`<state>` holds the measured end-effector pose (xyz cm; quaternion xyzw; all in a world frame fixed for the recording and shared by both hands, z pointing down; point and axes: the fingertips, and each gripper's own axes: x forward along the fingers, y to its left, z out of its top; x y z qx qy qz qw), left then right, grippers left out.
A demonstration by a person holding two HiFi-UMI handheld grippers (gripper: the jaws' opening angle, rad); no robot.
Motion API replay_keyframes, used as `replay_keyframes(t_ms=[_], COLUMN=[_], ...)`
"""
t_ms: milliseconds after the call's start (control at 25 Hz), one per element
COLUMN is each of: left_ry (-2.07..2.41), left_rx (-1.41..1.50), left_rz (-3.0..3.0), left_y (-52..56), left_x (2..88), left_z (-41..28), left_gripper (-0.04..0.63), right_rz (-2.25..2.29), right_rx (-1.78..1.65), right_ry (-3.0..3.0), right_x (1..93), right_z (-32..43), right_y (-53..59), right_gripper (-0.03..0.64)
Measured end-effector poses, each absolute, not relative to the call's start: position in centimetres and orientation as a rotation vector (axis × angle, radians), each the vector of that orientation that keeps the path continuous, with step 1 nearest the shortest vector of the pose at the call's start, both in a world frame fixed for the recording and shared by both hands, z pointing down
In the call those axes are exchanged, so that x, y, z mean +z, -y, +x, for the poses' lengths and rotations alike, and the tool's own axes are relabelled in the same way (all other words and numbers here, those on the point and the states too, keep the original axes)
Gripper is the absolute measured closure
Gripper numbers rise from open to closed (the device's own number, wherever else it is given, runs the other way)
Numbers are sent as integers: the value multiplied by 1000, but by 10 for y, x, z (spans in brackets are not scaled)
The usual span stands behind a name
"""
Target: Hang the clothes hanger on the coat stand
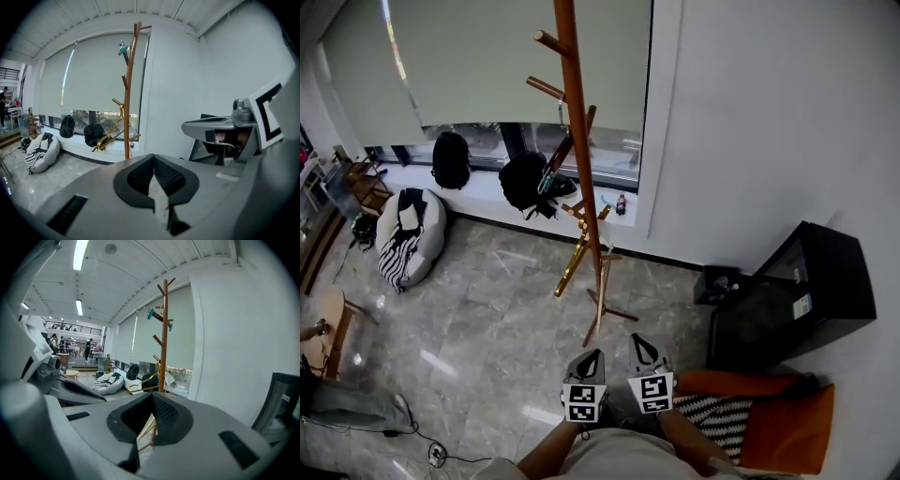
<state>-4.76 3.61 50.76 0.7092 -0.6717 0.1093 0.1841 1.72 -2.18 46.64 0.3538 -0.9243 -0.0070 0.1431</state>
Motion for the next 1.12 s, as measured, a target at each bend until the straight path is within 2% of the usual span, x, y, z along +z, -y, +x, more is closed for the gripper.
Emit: replay_keyframes(t_ms=[440, 720, 1120], left_ry=[2090, 2144, 2168], left_rx=[217, 130, 22], left_rz=[1930, 2024, 2122], left_y=[-100, -102, -125], left_x=[451, 404, 356], left_z=[-35, -34, -73], left_gripper=[584, 584, 584], right_rz=[1055, 1126, 1180], right_rx=[10, -61, -171], right_ry=[2779, 2789, 2813], right_x=[435, 404, 357], right_z=[55, 65, 27], right_y=[-28, -34, -72], right_gripper=[612, 612, 612])
